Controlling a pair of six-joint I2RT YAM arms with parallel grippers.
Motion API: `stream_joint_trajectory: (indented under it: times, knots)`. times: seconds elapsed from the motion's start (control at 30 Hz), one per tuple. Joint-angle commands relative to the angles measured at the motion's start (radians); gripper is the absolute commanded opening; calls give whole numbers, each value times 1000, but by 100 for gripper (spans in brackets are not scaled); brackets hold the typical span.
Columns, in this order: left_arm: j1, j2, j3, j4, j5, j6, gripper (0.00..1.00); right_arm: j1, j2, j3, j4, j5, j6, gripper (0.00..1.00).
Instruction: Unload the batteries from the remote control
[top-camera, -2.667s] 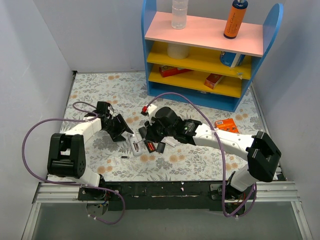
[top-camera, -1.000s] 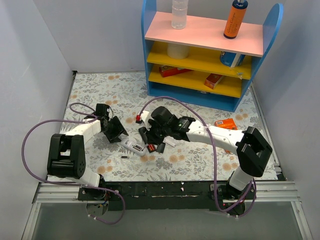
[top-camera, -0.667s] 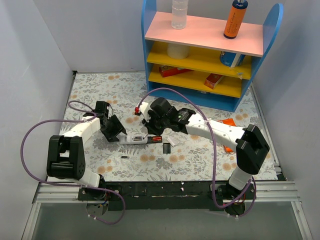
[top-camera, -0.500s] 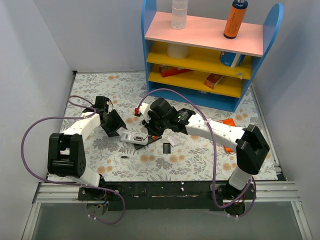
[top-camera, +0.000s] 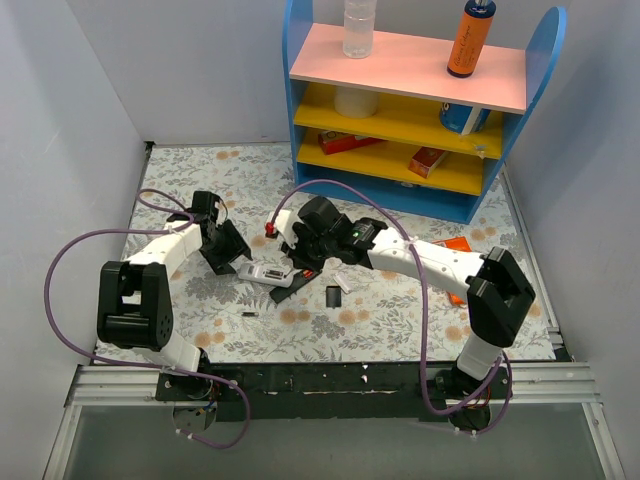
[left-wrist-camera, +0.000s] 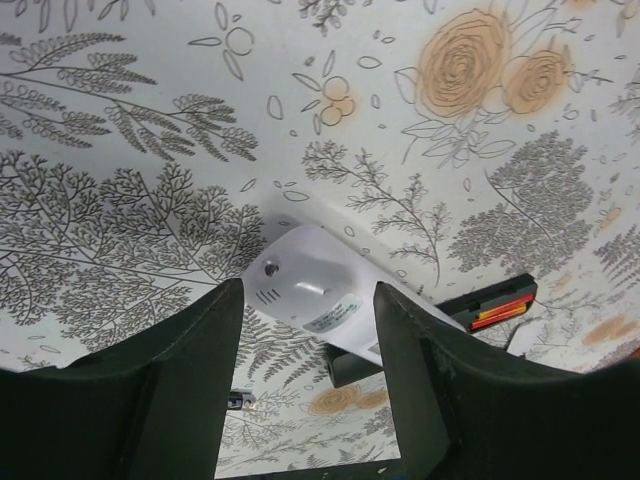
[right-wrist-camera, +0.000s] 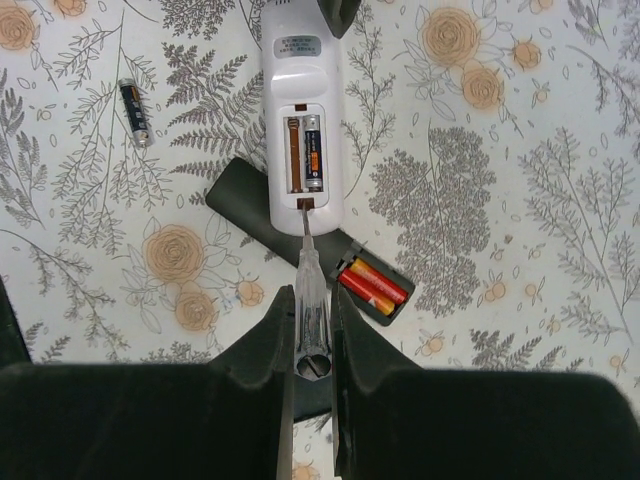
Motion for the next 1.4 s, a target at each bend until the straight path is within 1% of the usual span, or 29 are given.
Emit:
stream_joint_trajectory:
  times: [0.0, 0.1, 0.2, 0.23, 0.3, 0.33, 0.37, 0.43, 0.47, 0.57, 0.63, 0.7, 0.73, 0.77, 0.8, 0.83, 0.93, 1.03, 1.13, 1.2, 1.27, 1.37]
  knots:
    - [-1, -1, -4, -40, -100, -5, 55, -6, 38, 60, 65, -55, -138, 1]
    - [27, -7, 40, -57, -114, -3, 55, -7, 42, 46, 78, -78, -190, 1]
    - [41, 16, 145, -82, -128, 9, 56, -7, 46, 34, 96, -88, -256, 1]
    - [41, 25, 187, -82, -96, 17, 56, -7, 55, 40, 92, -84, -280, 1]
    - [41, 37, 211, -52, -30, 31, 56, -7, 70, 77, 60, -84, -299, 1]
    - [41, 36, 214, -32, 55, 44, 56, -7, 85, 92, 46, -90, -305, 1]
    - [41, 33, 203, -13, 86, 46, 56, -7, 91, 124, 32, -96, -319, 1]
    - [39, 25, 182, 50, 154, 54, 56, -7, 101, 138, 24, -79, -325, 1]
    - [41, 29, 162, 85, 218, 58, 56, -7, 102, 143, 21, -75, -325, 1]
    - [39, 83, 165, 100, 249, 77, 56, -7, 105, 161, 10, -68, -298, 1]
    - [41, 121, 174, 114, 242, 80, 56, -7, 96, 160, 15, -84, -238, 1]
    - [41, 143, 191, 151, 243, 84, 57, -7, 81, 134, 81, -97, -142, 1]
    - [41, 164, 202, 162, 255, 84, 57, -7, 69, 96, 110, -111, -108, 1]
    - [41, 177, 215, 185, 272, 84, 57, -4, 62, 79, 171, -108, -77, 1]
    - [39, 192, 228, 199, 319, 81, 57, -6, 59, 65, 190, -107, -51, 1]
    - [41, 216, 255, 214, 341, 77, 57, -6, 56, 36, 208, -101, -5, 1]
    - [38, 256, 312, 246, 401, 75, 57, -6, 43, -3, 268, -99, 49, 1]
    - [32, 301, 347, 257, 438, 78, 57, -4, 30, -47, 311, -125, 84, 1]
    - [18, 339, 346, 269, 447, 75, 57, -1, 30, -84, 334, -130, 100, 1]
    - [4, 355, 315, 288, 432, 63, 56, 0, 33, -93, 335, -122, 101, 1]
    - [-10, 347, 257, 332, 430, 48, 56, 0, 33, -98, 322, -79, 89, 1]
    - [-18, 345, 234, 317, 384, 54, 56, 0, 29, -96, 288, -10, 78, 1]
